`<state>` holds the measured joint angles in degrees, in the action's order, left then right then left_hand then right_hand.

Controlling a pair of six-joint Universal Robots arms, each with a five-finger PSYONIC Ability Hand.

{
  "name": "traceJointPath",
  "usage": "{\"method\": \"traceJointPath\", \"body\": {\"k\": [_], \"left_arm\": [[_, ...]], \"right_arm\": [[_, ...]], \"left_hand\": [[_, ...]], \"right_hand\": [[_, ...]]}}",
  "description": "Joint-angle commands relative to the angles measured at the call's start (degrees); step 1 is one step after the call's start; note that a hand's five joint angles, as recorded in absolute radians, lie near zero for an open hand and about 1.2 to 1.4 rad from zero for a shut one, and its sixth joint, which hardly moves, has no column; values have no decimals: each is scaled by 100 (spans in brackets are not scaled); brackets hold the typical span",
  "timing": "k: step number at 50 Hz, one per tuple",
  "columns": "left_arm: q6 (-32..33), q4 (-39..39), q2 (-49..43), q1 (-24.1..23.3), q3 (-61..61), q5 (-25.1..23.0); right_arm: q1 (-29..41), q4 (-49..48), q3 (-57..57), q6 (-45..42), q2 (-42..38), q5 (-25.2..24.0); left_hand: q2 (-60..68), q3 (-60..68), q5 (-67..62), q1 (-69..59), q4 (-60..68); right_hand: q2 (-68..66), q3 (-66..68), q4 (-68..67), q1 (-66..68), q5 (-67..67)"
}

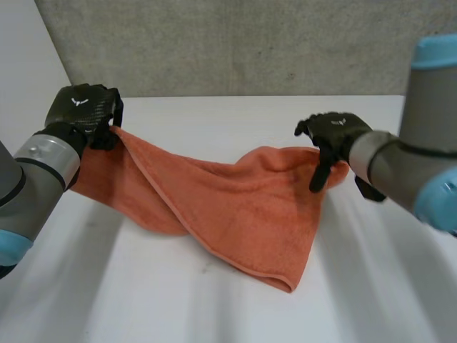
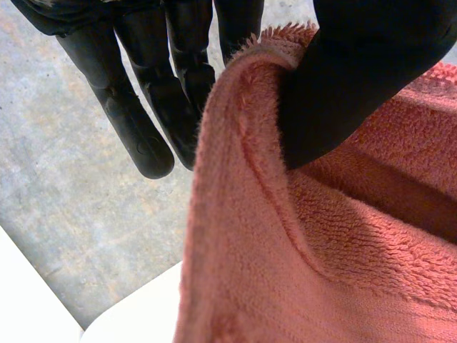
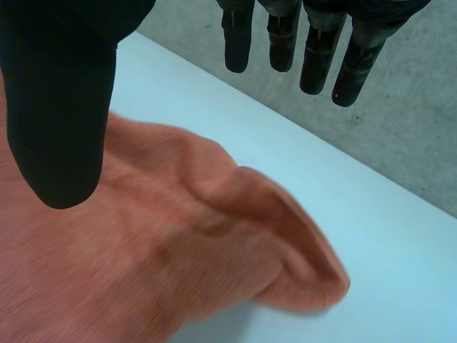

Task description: Fold the laundry

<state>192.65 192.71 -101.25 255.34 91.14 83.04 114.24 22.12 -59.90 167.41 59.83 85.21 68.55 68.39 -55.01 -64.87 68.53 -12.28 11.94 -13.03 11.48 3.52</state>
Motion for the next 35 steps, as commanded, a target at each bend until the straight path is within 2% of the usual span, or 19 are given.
{"method": "traceJointPath", "body": {"k": [1,10,19,30,34,35], "left_arm": [[9,3,-271,-20,18,-7],[1,117,-448,-11,-26,-7],[-8,135,-439,-11,-9,10],[-8,135,-430,-11,44,1],[-8,135,-422,-11,62,1],[-8,135,-422,-11,70,10]], "right_arm": [[45,-1104,-3166,55,1443,-417],[142,-2105,-4661,802,1540,-1138],[230,-3090,-4996,802,1215,-1218],[239,-3635,-5014,759,863,-1139],[177,-3697,-4996,627,810,-902],[168,-3741,-5005,574,837,-823]], "left_hand": [[1145,1161,-1499,-1513,1147],[1145,1161,-1499,-1513,1147],[1145,1161,-1499,-1513,1147],[1145,1161,-1499,-1513,1147],[1145,1161,-1499,-1513,1147],[1145,1161,-1499,-1513,1147]], "right_hand": [[228,-194,303,-148,-352],[-536,570,-461,617,412],[-1495,1529,-1420,1575,1371],[-3816,3850,-3741,3896,3692],[-6653,6687,-6578,6733,6529],[-6771,6804,-6696,6851,6646]]}}
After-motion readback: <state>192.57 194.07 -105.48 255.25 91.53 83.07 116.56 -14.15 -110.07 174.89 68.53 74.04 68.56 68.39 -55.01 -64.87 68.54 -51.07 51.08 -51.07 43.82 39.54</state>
